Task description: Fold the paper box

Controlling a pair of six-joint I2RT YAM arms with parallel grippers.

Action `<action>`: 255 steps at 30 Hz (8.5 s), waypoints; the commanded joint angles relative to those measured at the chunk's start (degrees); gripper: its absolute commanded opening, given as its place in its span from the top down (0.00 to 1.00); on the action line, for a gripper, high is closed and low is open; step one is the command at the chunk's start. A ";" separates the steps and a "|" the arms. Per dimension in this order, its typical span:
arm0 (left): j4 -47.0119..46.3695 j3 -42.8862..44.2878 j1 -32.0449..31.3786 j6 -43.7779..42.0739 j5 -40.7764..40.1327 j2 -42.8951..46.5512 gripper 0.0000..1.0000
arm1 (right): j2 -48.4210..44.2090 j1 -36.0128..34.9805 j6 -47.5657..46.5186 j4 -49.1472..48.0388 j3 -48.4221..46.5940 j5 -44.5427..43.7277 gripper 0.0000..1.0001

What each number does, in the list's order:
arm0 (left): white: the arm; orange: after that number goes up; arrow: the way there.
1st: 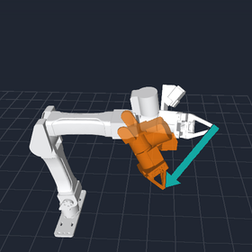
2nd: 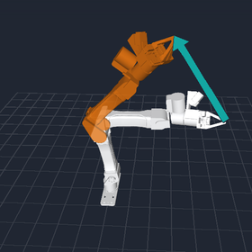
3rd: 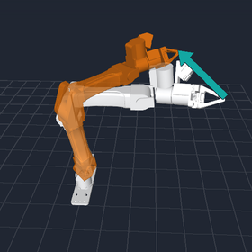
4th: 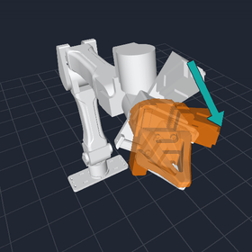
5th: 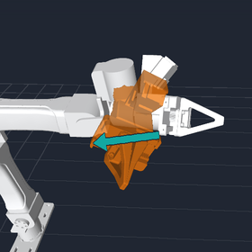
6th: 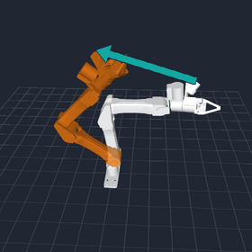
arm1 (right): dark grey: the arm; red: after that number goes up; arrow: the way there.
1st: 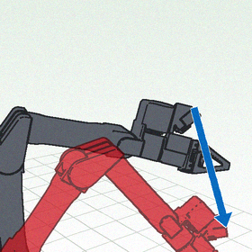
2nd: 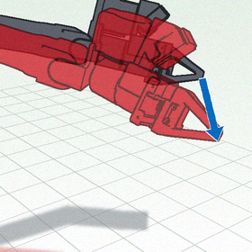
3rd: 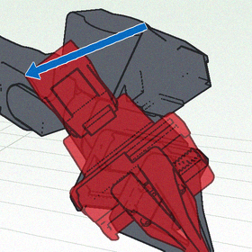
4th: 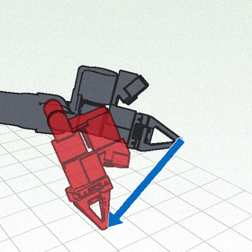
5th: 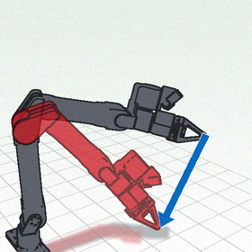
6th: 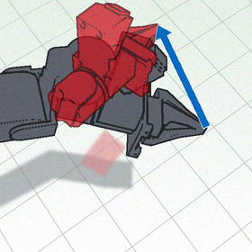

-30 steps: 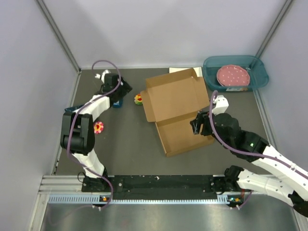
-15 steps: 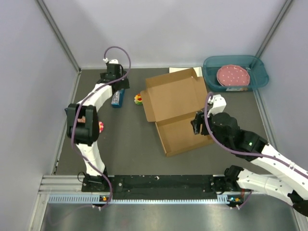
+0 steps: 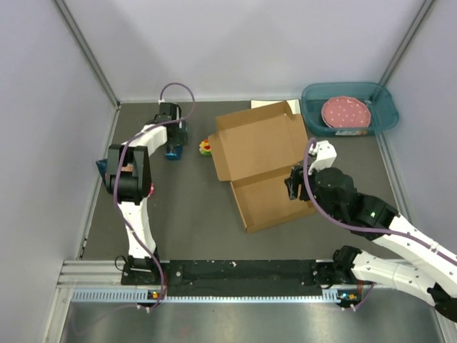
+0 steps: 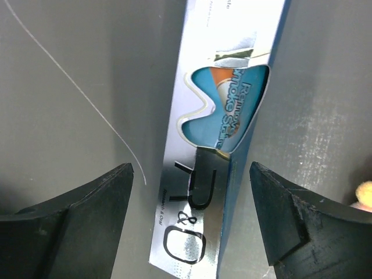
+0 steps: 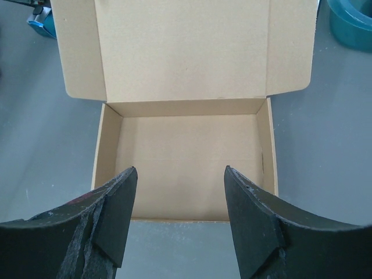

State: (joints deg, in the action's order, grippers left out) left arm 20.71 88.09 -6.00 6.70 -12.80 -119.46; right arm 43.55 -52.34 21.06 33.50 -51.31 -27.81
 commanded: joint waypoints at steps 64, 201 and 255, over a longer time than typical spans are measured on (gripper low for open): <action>4.96 -22.52 -59.37 1.65 15.61 48.78 0.78 | -10.33 0.13 6.80 9.04 -4.94 -4.62 0.39; 15.39 -52.41 -88.22 73.62 -39.23 51.43 1.00 | 23.69 -21.84 40.55 -6.16 20.20 11.55 1.00; 27.97 -64.54 -88.13 92.61 -38.53 66.98 1.00 | 12.62 -21.76 37.31 17.57 4.82 -3.30 0.97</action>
State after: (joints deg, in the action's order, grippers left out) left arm 39.86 23.16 -94.15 92.18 -47.92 -55.37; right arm 61.36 -73.38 60.12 42.81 -38.98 -24.01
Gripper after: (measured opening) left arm 0.009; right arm 0.024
